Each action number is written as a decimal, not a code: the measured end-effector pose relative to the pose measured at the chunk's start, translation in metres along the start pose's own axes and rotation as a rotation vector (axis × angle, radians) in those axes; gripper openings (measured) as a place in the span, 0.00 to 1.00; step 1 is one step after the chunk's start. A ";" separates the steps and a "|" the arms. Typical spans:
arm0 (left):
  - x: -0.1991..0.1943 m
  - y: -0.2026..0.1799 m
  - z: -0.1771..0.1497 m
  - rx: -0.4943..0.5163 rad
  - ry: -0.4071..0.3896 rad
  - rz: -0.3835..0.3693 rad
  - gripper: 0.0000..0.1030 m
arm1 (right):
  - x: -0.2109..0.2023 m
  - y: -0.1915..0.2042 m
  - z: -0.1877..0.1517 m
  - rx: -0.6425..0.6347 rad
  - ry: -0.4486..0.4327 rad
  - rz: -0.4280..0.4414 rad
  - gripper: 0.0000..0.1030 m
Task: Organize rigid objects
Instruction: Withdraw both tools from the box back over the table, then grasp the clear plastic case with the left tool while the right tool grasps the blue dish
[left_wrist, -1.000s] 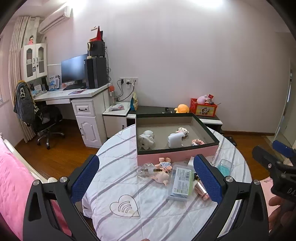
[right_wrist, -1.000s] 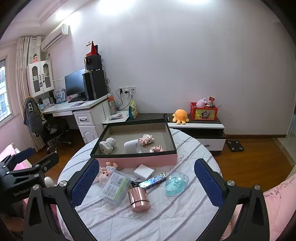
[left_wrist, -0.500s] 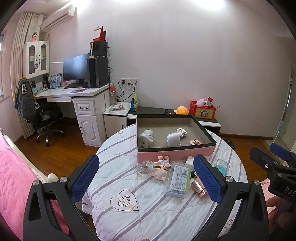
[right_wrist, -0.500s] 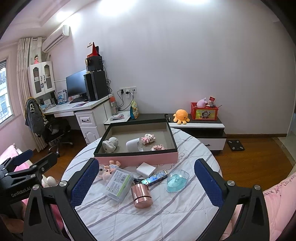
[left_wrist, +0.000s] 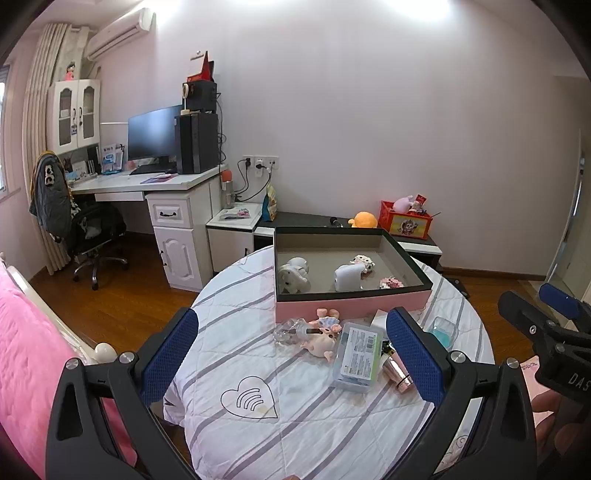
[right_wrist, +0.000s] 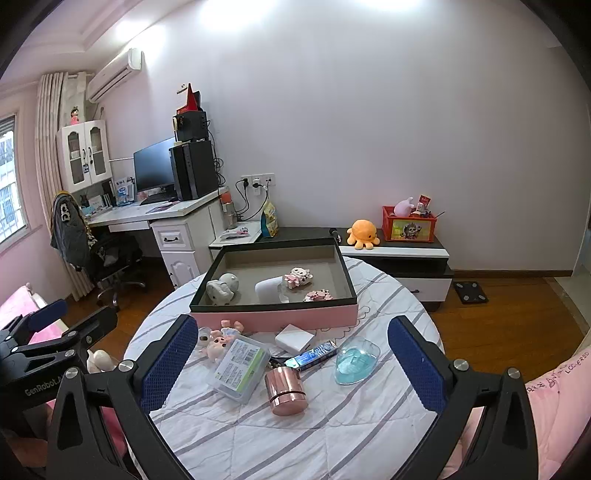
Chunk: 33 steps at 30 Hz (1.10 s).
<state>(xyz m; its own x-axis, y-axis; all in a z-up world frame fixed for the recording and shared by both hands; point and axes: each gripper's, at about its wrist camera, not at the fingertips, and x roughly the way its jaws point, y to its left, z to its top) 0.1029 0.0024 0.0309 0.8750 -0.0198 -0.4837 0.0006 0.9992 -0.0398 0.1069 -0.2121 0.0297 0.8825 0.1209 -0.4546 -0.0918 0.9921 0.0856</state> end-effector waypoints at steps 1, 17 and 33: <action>0.001 0.000 -0.001 -0.002 0.005 0.000 1.00 | 0.001 0.001 0.001 0.000 0.002 -0.002 1.00; 0.030 -0.017 -0.022 0.017 0.078 -0.019 1.00 | 0.021 -0.032 -0.011 0.038 0.062 -0.050 1.00; 0.121 -0.061 -0.069 0.105 0.251 -0.039 1.00 | 0.102 -0.085 -0.050 0.103 0.274 -0.131 1.00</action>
<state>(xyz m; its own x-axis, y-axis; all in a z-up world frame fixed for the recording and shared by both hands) 0.1749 -0.0634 -0.0856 0.7258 -0.0527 -0.6859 0.0932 0.9954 0.0222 0.1811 -0.2828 -0.0684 0.7252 0.0108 -0.6885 0.0736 0.9929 0.0931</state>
